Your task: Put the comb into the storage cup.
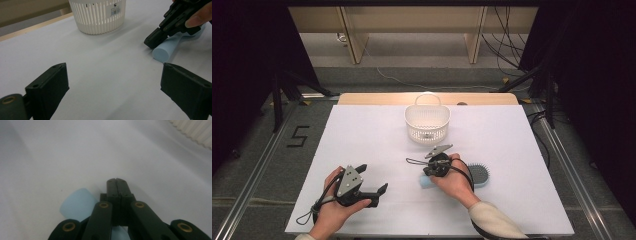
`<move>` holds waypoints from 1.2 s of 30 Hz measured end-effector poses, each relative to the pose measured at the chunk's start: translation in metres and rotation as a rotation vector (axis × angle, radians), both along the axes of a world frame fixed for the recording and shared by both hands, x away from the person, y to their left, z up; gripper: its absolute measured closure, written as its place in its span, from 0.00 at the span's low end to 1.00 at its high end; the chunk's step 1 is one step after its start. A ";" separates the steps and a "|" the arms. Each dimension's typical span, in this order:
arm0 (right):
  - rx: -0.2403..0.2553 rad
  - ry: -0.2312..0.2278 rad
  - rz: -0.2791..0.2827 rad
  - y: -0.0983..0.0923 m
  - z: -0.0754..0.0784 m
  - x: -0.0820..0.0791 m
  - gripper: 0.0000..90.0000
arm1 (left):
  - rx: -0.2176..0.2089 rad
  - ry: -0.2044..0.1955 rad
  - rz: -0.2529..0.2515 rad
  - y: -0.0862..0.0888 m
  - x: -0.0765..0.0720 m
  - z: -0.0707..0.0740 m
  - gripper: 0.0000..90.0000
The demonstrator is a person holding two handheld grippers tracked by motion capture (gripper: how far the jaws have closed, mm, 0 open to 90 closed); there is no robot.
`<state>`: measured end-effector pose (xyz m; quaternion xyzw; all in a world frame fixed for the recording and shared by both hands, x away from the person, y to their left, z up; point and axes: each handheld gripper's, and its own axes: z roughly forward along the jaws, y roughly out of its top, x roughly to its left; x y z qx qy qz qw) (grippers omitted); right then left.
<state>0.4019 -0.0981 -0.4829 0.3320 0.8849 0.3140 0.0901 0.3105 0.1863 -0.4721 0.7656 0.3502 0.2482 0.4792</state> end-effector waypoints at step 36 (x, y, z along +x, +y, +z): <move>-0.184 0.166 0.196 -0.018 0.014 -0.053 1.00 | 0.000 0.009 0.003 0.001 0.000 0.000 0.08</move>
